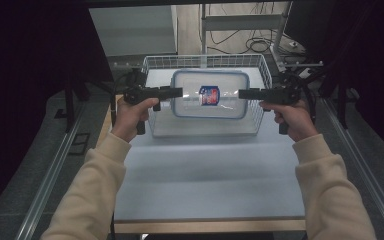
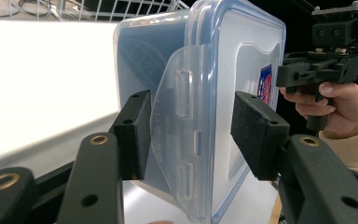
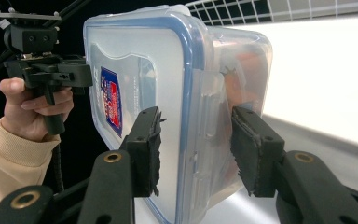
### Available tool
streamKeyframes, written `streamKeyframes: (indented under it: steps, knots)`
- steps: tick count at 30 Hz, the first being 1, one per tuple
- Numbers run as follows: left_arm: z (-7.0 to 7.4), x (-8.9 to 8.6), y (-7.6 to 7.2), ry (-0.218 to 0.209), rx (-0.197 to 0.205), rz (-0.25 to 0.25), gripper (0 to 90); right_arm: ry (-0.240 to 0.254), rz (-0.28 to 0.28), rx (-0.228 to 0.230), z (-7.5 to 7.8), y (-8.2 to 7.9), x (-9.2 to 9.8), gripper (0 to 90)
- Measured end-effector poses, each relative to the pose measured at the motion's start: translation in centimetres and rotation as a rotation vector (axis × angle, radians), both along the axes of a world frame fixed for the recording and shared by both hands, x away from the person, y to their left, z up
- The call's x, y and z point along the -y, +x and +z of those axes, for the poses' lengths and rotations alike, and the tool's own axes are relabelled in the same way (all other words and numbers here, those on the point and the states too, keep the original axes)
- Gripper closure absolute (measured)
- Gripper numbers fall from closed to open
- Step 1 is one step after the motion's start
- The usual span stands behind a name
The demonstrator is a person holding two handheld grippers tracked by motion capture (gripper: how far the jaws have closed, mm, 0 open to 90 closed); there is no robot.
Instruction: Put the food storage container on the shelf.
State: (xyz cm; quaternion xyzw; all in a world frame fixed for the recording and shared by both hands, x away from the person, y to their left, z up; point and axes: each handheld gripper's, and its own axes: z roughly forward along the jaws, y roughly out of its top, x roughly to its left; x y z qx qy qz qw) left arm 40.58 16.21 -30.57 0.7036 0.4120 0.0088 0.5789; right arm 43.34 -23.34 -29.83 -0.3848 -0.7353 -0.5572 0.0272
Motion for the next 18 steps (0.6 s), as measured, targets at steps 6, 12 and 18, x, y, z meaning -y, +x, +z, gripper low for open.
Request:
streamKeyframes:
  steps: [6, 12, 18]
  knots:
    - [0.9, -0.3, 2.2, -0.011, -0.014, 0.002, 49.3, -0.003, 0.0, -0.013, 1.2, 2.2, -0.3, 53.7]
    - [1.0, -0.9, 4.8, -0.024, -0.045, 0.003, 49.3, -0.015, -0.004, -0.037, 2.0, 4.7, -0.7, 53.8]
    - [0.4, -1.4, 6.8, -0.04, -0.08, 0.026, 49.3, -0.011, 0.006, -0.085, 1.5, 7.5, -1.3, 53.7]
